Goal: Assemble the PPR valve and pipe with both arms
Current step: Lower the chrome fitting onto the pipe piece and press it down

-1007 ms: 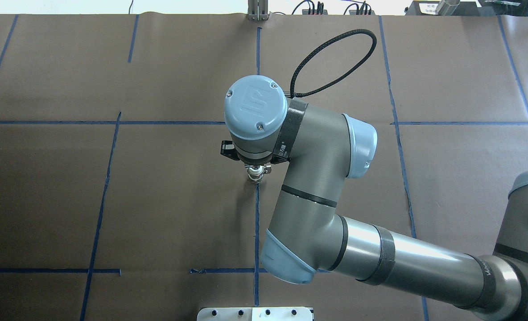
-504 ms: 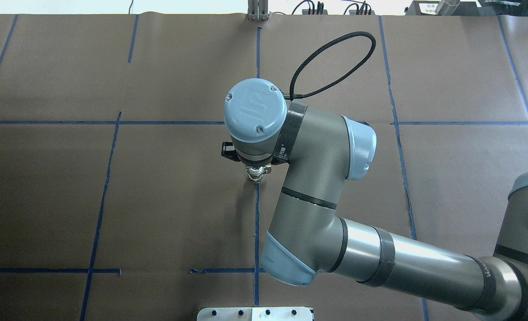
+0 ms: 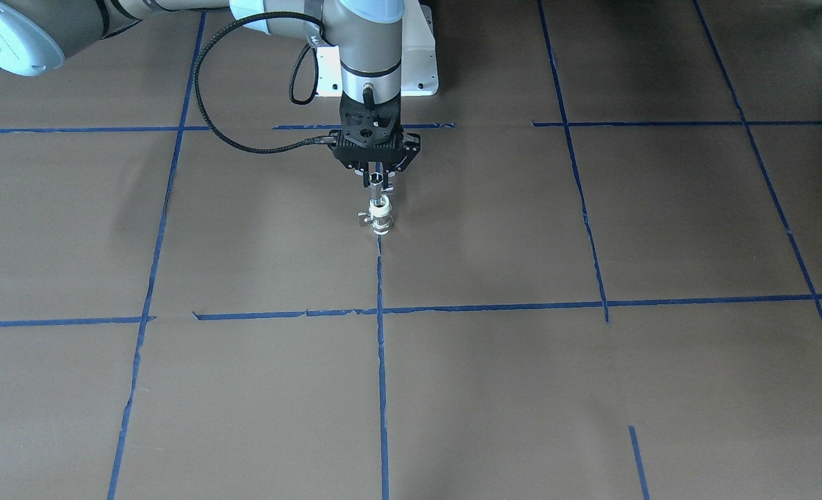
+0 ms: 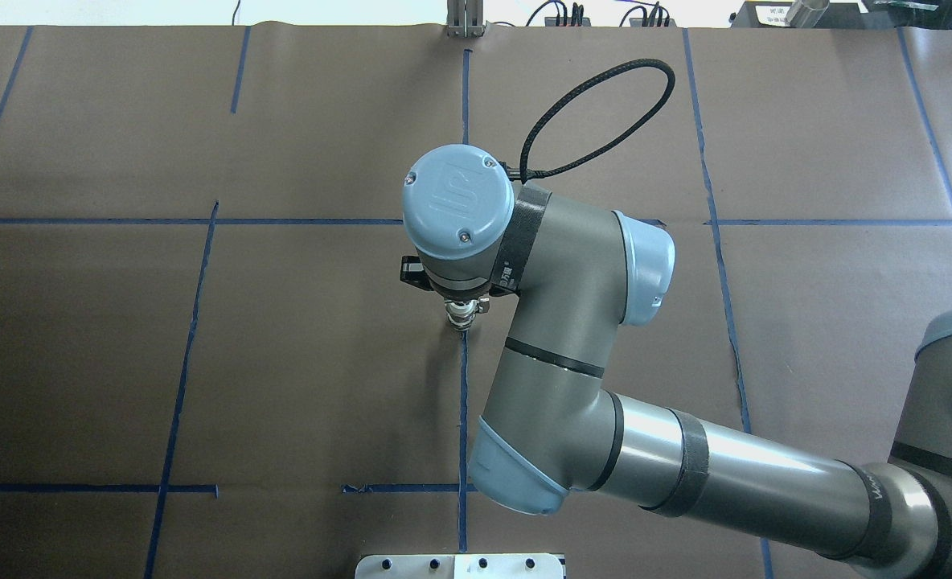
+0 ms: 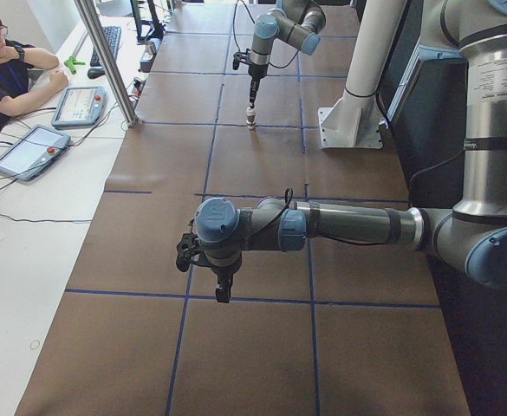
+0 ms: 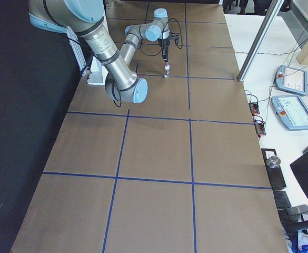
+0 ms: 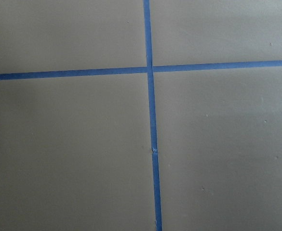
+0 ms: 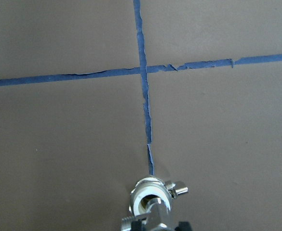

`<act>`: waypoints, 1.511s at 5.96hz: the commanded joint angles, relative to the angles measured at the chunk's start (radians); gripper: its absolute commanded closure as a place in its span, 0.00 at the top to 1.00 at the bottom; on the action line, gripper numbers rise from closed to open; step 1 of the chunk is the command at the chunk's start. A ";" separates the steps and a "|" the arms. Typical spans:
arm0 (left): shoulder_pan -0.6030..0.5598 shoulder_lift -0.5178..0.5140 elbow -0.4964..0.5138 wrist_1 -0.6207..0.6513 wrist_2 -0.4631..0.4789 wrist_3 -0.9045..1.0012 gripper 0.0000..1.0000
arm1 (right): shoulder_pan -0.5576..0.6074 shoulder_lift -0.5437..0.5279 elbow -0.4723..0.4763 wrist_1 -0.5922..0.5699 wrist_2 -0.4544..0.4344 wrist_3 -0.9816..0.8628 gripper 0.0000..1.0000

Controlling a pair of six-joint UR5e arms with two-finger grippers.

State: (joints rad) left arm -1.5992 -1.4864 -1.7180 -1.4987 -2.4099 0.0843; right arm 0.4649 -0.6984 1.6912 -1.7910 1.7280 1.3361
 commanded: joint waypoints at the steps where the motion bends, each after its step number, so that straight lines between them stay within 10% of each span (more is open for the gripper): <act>1: -0.001 0.000 0.001 0.000 0.000 0.000 1.00 | 0.000 0.002 -0.002 0.001 0.001 0.000 0.00; 9: 0.001 0.000 0.009 0.000 0.000 0.002 1.00 | -0.012 0.000 -0.018 0.005 -0.004 -0.002 0.00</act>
State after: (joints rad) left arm -1.5992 -1.4864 -1.7115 -1.4987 -2.4099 0.0848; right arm 0.4532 -0.6984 1.6773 -1.7860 1.7244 1.3356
